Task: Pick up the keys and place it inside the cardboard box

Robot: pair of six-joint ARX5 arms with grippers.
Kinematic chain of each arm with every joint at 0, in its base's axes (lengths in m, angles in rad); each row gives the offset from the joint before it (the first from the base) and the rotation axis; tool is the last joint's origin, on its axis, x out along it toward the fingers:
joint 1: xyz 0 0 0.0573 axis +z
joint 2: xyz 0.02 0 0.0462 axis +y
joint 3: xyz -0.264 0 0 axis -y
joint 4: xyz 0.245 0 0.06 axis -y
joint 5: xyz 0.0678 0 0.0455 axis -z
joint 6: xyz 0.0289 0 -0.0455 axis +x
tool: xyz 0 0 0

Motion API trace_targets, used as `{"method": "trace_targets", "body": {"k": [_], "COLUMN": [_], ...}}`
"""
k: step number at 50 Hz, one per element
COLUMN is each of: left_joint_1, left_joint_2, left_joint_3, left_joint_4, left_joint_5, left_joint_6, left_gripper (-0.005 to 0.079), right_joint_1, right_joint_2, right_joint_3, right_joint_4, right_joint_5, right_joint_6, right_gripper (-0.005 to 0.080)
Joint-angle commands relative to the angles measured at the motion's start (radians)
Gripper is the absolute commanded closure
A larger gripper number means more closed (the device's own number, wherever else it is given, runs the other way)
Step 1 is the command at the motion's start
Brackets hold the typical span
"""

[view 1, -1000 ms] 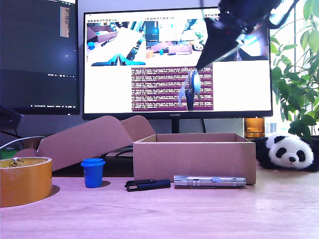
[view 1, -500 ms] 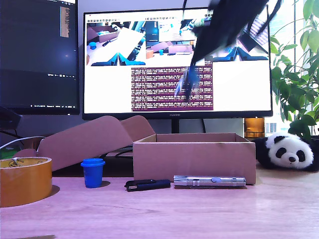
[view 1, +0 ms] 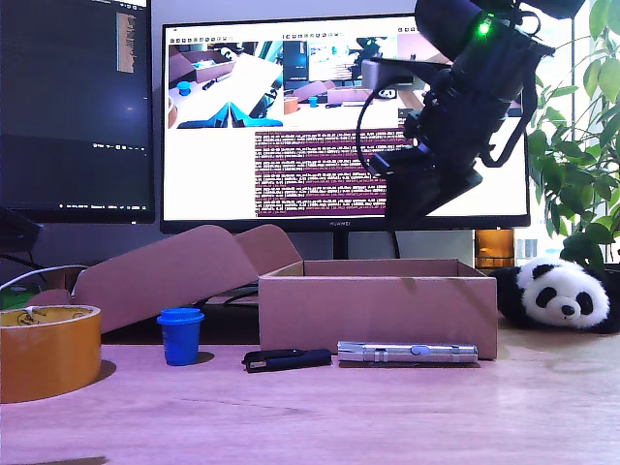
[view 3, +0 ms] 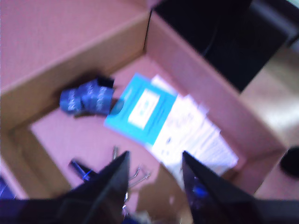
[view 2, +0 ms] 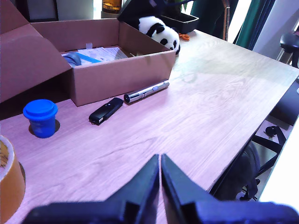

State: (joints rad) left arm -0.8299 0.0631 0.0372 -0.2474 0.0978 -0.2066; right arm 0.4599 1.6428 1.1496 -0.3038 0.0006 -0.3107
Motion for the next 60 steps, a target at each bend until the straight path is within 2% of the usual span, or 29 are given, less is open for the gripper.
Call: {"method": "trace_targets", "body": {"k": [1, 3, 11, 19, 25, 31, 35, 45, 52, 60], "left_joint_1": [-0.002, -0.002, -0.002, -0.002, 0.002, 0.030, 0.071, 0.227, 0.341, 0.447], "left_joint_2": [0.009, 0.008, 0.009, 0.008, 0.008, 0.008, 0.008, 0.008, 0.008, 0.008], "left_joint_3": [-0.003, -0.003, -0.003, -0.003, -0.003, -0.003, -0.003, -0.003, -0.003, -0.003], "left_joint_4": [0.008, 0.008, 0.039, 0.117, 0.144, 0.142, 0.145, 0.145, 0.153, 0.166], "left_joint_5": [-0.002, -0.002, -0.003, -0.019, -0.116, -0.233, -0.267, -0.257, -0.235, -0.230], "left_joint_6": [-0.003, -0.003, -0.002, -0.002, 0.003, 0.005, 0.005, 0.004, 0.002, -0.003], "left_gripper": [0.0764, 0.0764, 0.0764, 0.0764, 0.0764, 0.0764, 0.0764, 0.0764, 0.0764, 0.0764], "right_joint_1": [0.005, 0.005, 0.005, 0.006, 0.010, 0.016, 0.028, 0.037, 0.033, -0.012], "right_joint_2": [-0.013, -0.013, -0.024, -0.027, -0.027, -0.048, -0.074, -0.192, -0.319, -0.493], "right_joint_3": [0.035, 0.047, 0.093, 0.105, 0.105, 0.105, 0.105, 0.057, -0.045, -0.198], "right_joint_4": [-0.022, -0.050, -0.213, -0.219, -0.212, -0.214, -0.214, -0.205, -0.142, -0.048], "right_joint_5": [0.002, 0.002, 0.002, -0.002, -0.010, -0.009, -0.009, -0.006, 0.045, 0.097], "right_joint_6": [0.008, 0.008, 0.079, 0.171, 0.257, 0.257, 0.257, 0.251, 0.257, 0.284], "right_gripper": [0.0768, 0.0749, 0.0765, 0.0765, 0.0765, 0.0765, 0.0765, 0.0765, 0.0765, 0.0765]}}
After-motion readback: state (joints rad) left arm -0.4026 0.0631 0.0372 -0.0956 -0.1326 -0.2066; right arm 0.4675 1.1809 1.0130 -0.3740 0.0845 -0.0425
